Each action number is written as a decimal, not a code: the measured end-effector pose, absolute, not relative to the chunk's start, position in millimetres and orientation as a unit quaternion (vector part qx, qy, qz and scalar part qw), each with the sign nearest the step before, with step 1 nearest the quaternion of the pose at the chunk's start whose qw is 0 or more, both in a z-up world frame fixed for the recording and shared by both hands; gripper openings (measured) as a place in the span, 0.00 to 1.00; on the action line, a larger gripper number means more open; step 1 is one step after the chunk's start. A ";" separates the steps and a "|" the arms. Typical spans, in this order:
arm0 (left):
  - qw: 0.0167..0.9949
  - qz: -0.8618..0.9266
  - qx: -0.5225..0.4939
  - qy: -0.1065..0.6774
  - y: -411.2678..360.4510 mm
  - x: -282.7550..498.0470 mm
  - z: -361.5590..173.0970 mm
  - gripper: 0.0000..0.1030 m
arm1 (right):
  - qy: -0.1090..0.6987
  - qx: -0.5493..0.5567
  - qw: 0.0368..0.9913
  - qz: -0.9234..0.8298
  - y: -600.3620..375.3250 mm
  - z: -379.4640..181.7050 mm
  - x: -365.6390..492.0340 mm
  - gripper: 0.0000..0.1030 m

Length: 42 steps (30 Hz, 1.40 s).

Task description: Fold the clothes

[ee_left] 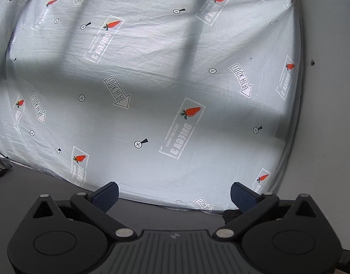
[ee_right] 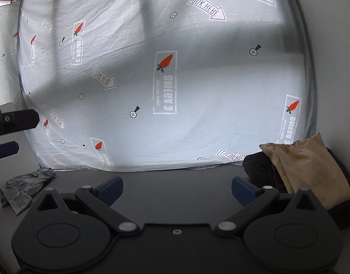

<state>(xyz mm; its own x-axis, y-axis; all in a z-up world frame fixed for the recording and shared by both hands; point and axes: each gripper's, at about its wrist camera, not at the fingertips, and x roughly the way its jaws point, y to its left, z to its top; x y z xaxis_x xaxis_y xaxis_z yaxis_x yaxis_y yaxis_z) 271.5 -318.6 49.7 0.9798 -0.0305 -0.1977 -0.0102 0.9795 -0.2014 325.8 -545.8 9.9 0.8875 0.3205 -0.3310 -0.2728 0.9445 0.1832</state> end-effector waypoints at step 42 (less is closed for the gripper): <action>0.952 -0.019 -0.070 0.299 29.9 93.2 4.3 1.00 | 0.298 -0.007 0.953 0.058 -161.9 3.6 81.4 0.99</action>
